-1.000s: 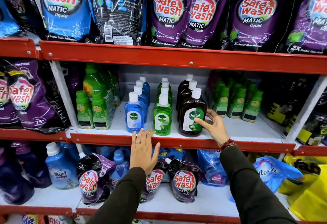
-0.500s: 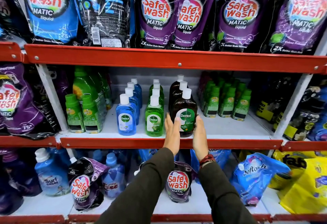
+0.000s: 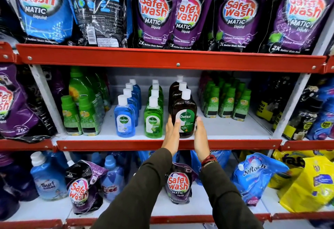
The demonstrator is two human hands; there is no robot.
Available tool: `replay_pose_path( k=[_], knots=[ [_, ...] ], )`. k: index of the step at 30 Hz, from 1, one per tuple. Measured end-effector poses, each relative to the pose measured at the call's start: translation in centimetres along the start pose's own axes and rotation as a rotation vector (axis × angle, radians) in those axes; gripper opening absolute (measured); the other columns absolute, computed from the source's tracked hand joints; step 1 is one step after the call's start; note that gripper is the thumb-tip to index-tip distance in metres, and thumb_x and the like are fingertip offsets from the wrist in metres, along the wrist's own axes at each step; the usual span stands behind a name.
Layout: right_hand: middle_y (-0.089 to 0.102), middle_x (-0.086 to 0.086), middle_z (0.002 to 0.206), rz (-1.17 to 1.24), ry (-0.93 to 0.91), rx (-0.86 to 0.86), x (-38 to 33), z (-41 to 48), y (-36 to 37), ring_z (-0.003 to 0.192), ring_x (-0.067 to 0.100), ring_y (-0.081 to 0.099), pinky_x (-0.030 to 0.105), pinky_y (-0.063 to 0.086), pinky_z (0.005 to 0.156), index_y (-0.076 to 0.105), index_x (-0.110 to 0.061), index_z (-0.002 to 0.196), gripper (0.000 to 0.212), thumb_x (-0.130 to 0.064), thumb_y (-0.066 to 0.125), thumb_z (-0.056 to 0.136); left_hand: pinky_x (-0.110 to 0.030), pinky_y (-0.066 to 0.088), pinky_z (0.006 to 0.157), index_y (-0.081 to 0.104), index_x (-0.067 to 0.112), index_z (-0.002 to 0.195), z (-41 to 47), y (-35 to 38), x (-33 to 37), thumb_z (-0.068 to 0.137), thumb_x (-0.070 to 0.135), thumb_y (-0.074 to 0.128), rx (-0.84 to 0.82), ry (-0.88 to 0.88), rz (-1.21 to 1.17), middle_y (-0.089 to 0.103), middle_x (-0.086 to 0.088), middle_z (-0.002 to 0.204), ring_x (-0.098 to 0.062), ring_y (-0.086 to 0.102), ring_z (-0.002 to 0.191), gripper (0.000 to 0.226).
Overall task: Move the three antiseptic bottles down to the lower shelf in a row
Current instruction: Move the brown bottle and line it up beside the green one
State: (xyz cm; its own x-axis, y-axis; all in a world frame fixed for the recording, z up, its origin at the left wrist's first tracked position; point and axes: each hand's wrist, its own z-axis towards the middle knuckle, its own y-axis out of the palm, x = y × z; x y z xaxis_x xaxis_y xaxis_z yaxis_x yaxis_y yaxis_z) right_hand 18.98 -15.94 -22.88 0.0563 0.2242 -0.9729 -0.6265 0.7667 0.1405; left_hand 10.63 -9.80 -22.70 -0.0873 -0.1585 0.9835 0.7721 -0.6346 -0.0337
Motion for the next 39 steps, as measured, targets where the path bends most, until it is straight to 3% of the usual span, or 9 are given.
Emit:
replay_pose_path(
  k=[2, 6, 10, 13, 15, 22, 29, 35, 39],
  knots=[
    [0.035, 0.002, 0.160, -0.122, -0.052, 0.061, 0.1, -0.7, 0.3, 0.149, 0.012, 0.032, 0.030, 0.022, 0.122, 0.035, -0.018, 0.154, 0.054, -0.043, 0.035, 0.105, -0.033, 0.009, 0.125, 0.014, 0.025, 0.160, -0.6, 0.0, -0.4, 0.107, 0.044, 0.033, 0.067, 0.067, 0.063, 0.016, 0.002, 0.169, -0.012, 0.012, 0.155, 0.059],
    [0.049, 0.000, 0.135, -0.088, -0.224, 0.207, 0.5, -2.8, 1.5, 0.116, -0.009, 0.052, 0.040, 0.045, 0.109, 0.053, -0.030, 0.129, 0.032, -0.042, 0.045, 0.101, -0.033, 0.025, 0.120, 0.041, 0.026, 0.148, -2.5, -1.5, -0.6, 0.103, 0.047, 0.034, 0.334, 0.354, 0.192, 0.040, 0.006, 0.148, -0.003, 0.034, 0.141, 0.050],
    [0.060, 0.004, 0.133, -0.041, -0.238, 0.047, 0.1, -4.3, 4.4, 0.123, 0.023, 0.059, 0.054, 0.050, 0.105, 0.060, -0.033, 0.122, 0.028, -0.038, 0.041, 0.102, -0.034, 0.028, 0.116, 0.043, 0.023, 0.144, -2.3, -4.4, -0.2, 0.103, 0.041, 0.036, 0.545, 0.390, 0.080, 0.038, 0.005, 0.144, -0.012, 0.038, 0.139, 0.046],
    [0.044, -0.003, 0.157, -0.104, -0.129, -0.143, -0.2, -4.6, 6.5, 0.147, 0.014, 0.038, 0.043, 0.029, 0.125, 0.045, -0.029, 0.146, 0.044, -0.043, 0.035, 0.105, -0.030, 0.020, 0.119, 0.028, 0.031, 0.154, -1.2, -6.4, 0.0, 0.102, 0.050, 0.031, 0.473, 0.239, -0.064, 0.025, 0.005, 0.162, -0.008, 0.025, 0.148, 0.056],
    [0.031, -0.006, 0.164, -0.168, -0.054, -0.218, -0.2, -4.5, 7.2, 0.147, 0.001, 0.025, 0.027, 0.016, 0.125, 0.032, -0.026, 0.155, 0.055, -0.049, 0.031, 0.105, -0.031, 0.016, 0.123, 0.019, 0.027, 0.159, -0.1, -7.4, 0.0, 0.104, 0.052, 0.028, 0.393, 0.158, -0.134, 0.019, 0.002, 0.169, -0.005, 0.020, 0.148, 0.061],
    [0.034, -0.004, 0.163, -0.202, 0.034, -0.280, 0.1, -4.0, 7.3, 0.137, -0.004, 0.029, 0.020, 0.018, 0.118, 0.033, -0.021, 0.155, 0.054, -0.044, 0.028, 0.107, -0.050, 0.022, 0.127, 0.024, 0.022, 0.159, 0.7, -7.9, -0.5, 0.074, 0.082, 0.038, 0.235, 0.012, -0.213, 0.033, -0.005, 0.165, -0.020, 0.032, 0.152, 0.105],
    [0.034, -0.003, 0.163, -0.190, 0.041, -0.254, 0.4, -3.8, 7.9, 0.148, 0.007, 0.031, 0.034, 0.019, 0.127, 0.032, -0.022, 0.155, 0.057, -0.049, 0.030, 0.105, -0.049, 0.022, 0.127, 0.025, 0.025, 0.159, 0.4, -8.2, -0.3, 0.076, 0.081, 0.035, 0.202, 0.077, -0.173, 0.033, -0.003, 0.165, -0.018, 0.031, 0.152, 0.101],
    [0.034, -0.004, 0.163, -0.227, -0.007, -0.242, 0.7, -3.9, 8.4, 0.144, 0.004, 0.031, 0.028, 0.019, 0.122, 0.031, -0.024, 0.156, 0.058, -0.050, 0.030, 0.104, -0.049, 0.022, 0.127, 0.023, 0.027, 0.160, 0.1, -8.6, -0.3, 0.077, 0.081, 0.035, 0.145, 0.066, -0.149, 0.031, -0.002, 0.166, -0.018, 0.029, 0.153, 0.099],
    [0.030, -0.003, 0.162, -0.227, -0.035, -0.168, 0.9, -4.3, 8.7, 0.148, 0.009, 0.029, 0.027, 0.020, 0.120, 0.031, -0.024, 0.156, 0.060, -0.052, 0.034, 0.103, -0.038, 0.016, 0.128, 0.020, 0.024, 0.160, -0.3, -8.6, -0.4, 0.101, 0.057, 0.029, 0.180, 0.103, -0.062, 0.024, 0.000, 0.169, -0.012, 0.023, 0.153, 0.067]
  ],
)
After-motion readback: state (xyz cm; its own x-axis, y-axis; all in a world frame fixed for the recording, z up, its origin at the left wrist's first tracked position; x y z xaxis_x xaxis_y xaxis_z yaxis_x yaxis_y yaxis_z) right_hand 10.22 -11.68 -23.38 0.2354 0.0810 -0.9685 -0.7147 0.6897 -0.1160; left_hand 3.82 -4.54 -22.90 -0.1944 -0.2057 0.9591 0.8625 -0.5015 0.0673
